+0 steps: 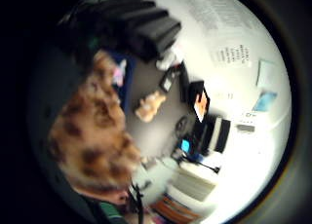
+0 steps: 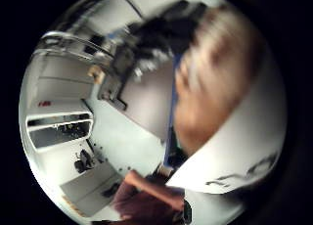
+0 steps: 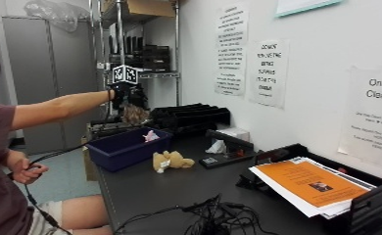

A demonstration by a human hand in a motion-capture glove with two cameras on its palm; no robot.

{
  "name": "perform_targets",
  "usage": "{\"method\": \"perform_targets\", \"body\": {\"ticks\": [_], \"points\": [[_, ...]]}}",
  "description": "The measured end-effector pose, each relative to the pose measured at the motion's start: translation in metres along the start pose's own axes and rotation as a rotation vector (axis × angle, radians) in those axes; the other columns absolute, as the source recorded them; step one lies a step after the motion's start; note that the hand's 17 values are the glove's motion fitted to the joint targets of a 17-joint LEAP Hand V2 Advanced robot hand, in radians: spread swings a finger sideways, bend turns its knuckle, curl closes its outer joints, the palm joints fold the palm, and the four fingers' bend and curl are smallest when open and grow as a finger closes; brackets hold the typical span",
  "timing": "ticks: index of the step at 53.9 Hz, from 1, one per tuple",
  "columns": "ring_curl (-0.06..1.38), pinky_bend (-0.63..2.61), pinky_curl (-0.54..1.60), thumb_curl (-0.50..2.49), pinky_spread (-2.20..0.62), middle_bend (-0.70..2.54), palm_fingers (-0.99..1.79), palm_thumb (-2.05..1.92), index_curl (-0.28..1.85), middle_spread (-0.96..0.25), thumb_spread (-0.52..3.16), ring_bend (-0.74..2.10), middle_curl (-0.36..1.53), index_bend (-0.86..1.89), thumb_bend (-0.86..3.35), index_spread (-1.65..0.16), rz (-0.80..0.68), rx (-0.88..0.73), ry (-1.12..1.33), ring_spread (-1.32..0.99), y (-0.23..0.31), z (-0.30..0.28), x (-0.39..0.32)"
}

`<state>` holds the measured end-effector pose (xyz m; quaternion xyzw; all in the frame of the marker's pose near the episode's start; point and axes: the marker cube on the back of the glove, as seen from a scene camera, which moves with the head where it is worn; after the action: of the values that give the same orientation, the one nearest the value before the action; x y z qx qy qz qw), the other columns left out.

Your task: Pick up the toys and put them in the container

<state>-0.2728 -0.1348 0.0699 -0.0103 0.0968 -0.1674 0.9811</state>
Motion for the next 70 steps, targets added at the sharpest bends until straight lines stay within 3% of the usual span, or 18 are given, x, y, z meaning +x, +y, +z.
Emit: {"method": "perform_targets", "body": {"ticks": [2,3,4,6,7,8,14,22,37,56,70], "points": [[0.67,1.04,0.66,0.87,-0.23,0.78,-0.29,0.22,0.99,-0.2,0.84,1.26,0.76,0.2,-0.11,-0.26,0.02,-0.033,0.001,-0.28,-0.001,0.003,0.0],[0.65,1.04,0.62,0.84,-0.21,0.75,-0.26,0.19,0.95,-0.2,0.88,1.22,0.74,0.15,-0.09,-0.26,0.023,-0.029,-0.002,-0.28,-0.001,0.003,-0.001],[0.58,1.1,0.62,0.8,-0.18,0.56,-0.6,0.11,0.88,-0.15,0.89,1.0,0.67,0.08,-0.13,-0.25,0.022,-0.019,-0.007,-0.23,-0.002,0.004,-0.001],[0.53,1.09,0.57,0.76,-0.13,0.44,-0.62,0.05,0.79,-0.11,0.93,0.85,0.62,0.03,-0.11,-0.24,0.021,0.002,-0.016,-0.18,-0.002,0.003,0.0],[0.54,1.08,0.56,0.74,-0.12,0.44,-0.42,0.07,0.76,-0.12,0.98,0.9,0.62,0.01,-0.06,-0.24,0.025,0.008,-0.021,-0.2,-0.001,0.003,0.002],[0.47,1.08,0.56,0.72,-0.1,0.37,-0.57,0.02,0.72,-0.09,0.97,0.75,0.58,0.0,-0.09,-0.23,0.031,0.013,-0.027,-0.16,0.0,0.002,0.004],[0.39,0.98,0.51,0.62,-0.02,0.21,-0.46,-0.05,0.56,-0.03,1.04,0.55,0.51,-0.01,-0.06,-0.2,0.058,0.001,-0.032,-0.09,0.009,-0.004,0.02],[0.34,0.88,0.46,0.51,0.03,0.13,-0.38,-0.06,0.42,-0.01,1.1,0.44,0.44,0.01,-0.06,-0.2,0.057,0.061,-0.043,-0.05,0.021,-0.018,0.047],[0.31,0.76,0.4,0.39,0.05,0.14,-0.27,-0.05,0.28,-0.02,1.15,0.31,0.35,0.07,-0.05,-0.22,0.159,0.011,0.026,-0.02,0.021,-0.036,0.098],[0.31,0.7,0.37,0.31,0.05,0.14,-0.2,-0.04,0.21,-0.03,1.19,0.25,0.3,0.09,-0.04,-0.24,0.296,-0.025,-0.024,-0.02,0.051,0.001,0.207],[0.33,0.73,0.37,0.28,0.05,0.14,-0.18,-0.06,0.18,-0.06,1.23,0.28,0.28,0.09,-0.05,-0.24,0.315,-0.072,-0.125,-0.02,0.037,0.063,0.227]]}}
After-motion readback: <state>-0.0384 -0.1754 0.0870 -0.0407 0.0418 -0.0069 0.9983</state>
